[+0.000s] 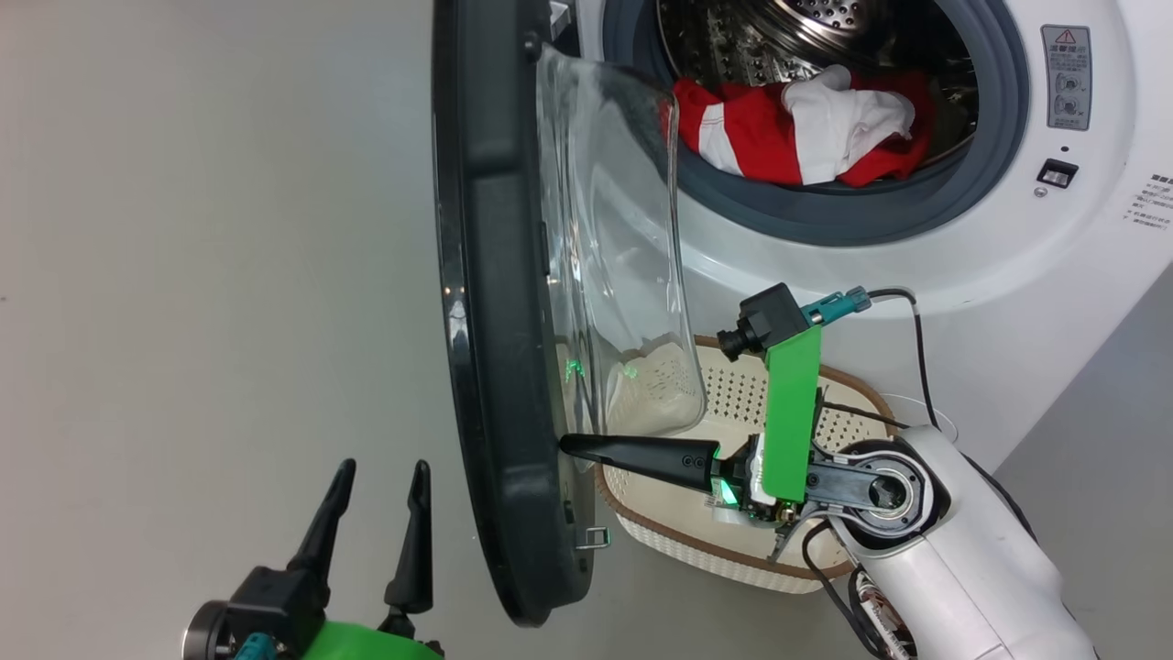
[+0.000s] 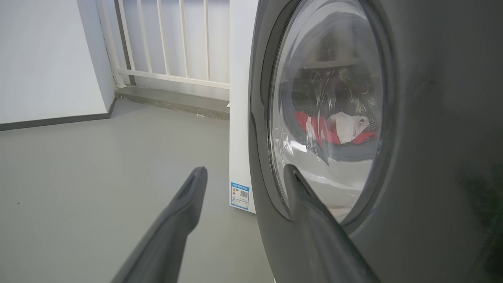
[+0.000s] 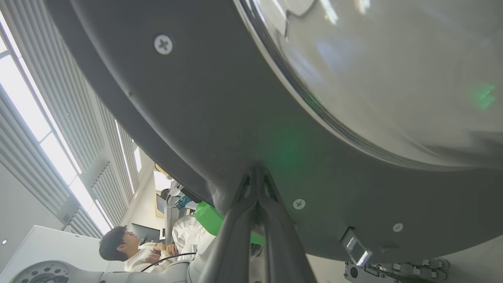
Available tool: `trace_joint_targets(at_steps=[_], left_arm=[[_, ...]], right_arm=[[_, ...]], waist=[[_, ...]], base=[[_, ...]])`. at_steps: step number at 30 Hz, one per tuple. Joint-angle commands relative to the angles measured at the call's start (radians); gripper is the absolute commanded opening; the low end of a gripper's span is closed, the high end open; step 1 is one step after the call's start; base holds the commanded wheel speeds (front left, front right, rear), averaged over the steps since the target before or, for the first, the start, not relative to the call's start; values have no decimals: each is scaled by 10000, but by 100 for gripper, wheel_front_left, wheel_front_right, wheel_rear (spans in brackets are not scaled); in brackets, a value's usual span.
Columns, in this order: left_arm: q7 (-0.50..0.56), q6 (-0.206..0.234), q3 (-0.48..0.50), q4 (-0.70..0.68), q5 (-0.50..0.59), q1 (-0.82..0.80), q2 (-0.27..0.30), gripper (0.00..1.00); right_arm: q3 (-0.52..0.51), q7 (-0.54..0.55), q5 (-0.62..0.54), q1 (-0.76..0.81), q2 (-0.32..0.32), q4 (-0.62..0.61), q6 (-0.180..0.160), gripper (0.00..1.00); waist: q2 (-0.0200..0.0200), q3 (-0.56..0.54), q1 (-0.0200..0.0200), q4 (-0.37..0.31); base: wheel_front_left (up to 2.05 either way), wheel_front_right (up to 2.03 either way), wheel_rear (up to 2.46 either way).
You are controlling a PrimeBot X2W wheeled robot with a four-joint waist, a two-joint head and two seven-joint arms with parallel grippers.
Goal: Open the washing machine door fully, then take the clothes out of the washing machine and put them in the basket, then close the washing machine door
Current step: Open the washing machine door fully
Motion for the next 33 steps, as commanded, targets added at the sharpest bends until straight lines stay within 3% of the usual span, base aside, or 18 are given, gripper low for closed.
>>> trace_joint_targets(at_steps=[1, 3, 4, 5, 6, 10, 16, 33], left_arm=[[-122, 88, 394, -289, 24, -133, 154, 100], [-122, 85, 424, -293, 22, -130, 154, 100], [-122, 82, 439, -293, 15, -130, 154, 100], [-122, 77, 456, -292, -1, -130, 154, 100], [-122, 70, 474, -285, -19, -133, 154, 100], [-122, 9, 550, -199, -66, -158, 154, 100], [-122, -49, 696, -91, -30, -189, 154, 100], [-122, -232, 1155, -33, 248, 109, 154, 100]], right_arm=[[82, -96, -139, -1, 377, -360, 17, 0], [5, -191, -165, 35, 382, -372, 17, 2], [-33, -246, -202, 58, 364, -380, 17, 21], [-69, -306, -247, 85, 335, -388, 17, 47], [-113, -382, -298, 113, 297, -404, 17, 100], [-366, -816, -488, 288, 102, -414, 17, 100], [-610, -2333, -1329, 702, -520, -645, 17, 100], [-78, -6158, -2311, 2204, -2279, -354, 17, 100]], waist=[[0, 0, 0, -22], [0, 0, 0, -54], [0, -2, 0, -77], [0, -4, 0, -104], [0, -8, 0, -135], [0, -45, 0, -290], [0, -138, 0, -519], [0, -453, 0, -1115]], base=[[0, 0, 0], [0, 0, 0], [0, 0, 0], [0, 0, 0], [0, 0, 0], [0, 0, 0], [0, 0, 0], [0, 0, 0]])
